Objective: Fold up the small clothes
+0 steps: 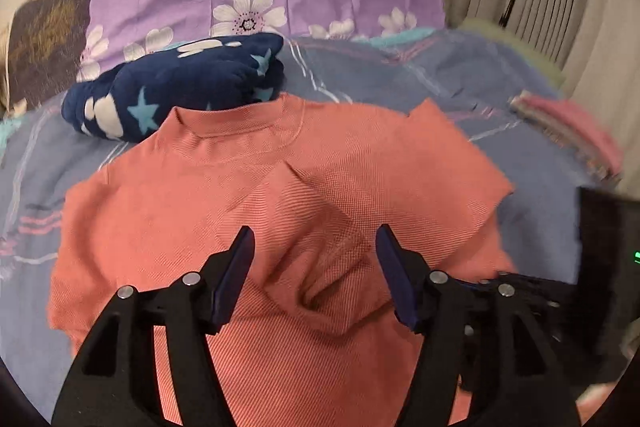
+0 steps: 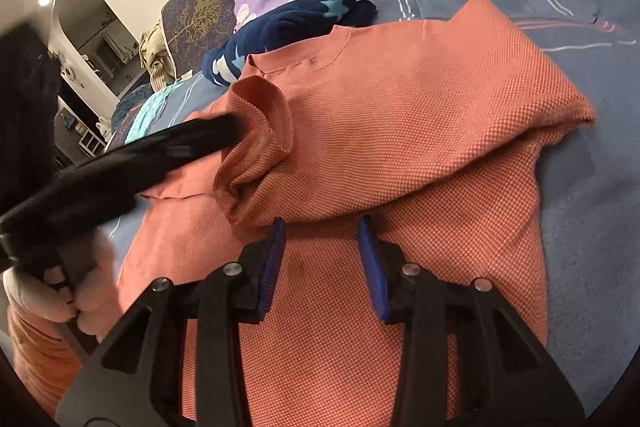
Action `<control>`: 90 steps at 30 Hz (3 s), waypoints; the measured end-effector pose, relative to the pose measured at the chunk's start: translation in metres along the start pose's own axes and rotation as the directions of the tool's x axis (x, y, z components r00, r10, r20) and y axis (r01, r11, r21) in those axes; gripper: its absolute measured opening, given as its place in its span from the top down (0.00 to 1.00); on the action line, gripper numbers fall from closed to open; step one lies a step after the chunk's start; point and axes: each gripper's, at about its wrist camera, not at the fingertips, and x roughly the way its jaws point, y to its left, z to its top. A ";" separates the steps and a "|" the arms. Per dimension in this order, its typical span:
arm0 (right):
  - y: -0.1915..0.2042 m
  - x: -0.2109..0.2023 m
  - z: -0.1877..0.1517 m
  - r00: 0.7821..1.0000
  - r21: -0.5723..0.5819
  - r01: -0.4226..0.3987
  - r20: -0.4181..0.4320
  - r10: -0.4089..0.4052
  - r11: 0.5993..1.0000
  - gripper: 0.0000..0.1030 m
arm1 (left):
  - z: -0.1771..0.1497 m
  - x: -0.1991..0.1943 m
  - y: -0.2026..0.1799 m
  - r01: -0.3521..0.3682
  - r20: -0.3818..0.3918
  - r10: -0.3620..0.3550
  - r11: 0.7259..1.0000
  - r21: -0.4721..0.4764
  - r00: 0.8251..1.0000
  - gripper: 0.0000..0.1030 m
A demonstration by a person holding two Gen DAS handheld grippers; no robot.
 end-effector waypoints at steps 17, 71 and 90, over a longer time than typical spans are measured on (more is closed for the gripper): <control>-0.008 -0.001 -0.003 0.999 0.032 -0.054 0.009 0.054 0.998 0.59 | -0.045 -0.027 0.146 0.182 0.059 -0.174 0.888 -0.422 0.983 0.59; -0.007 0.002 -0.003 0.997 0.032 -0.072 0.002 0.072 0.997 0.53 | -0.022 -0.073 0.181 -0.237 0.093 0.266 0.940 -0.245 0.959 0.97; 0.015 0.017 0.030 0.986 -0.086 0.167 -0.003 -0.168 0.982 0.80 | -0.044 0.022 0.134 -0.199 -0.045 0.194 0.963 -0.180 0.980 0.71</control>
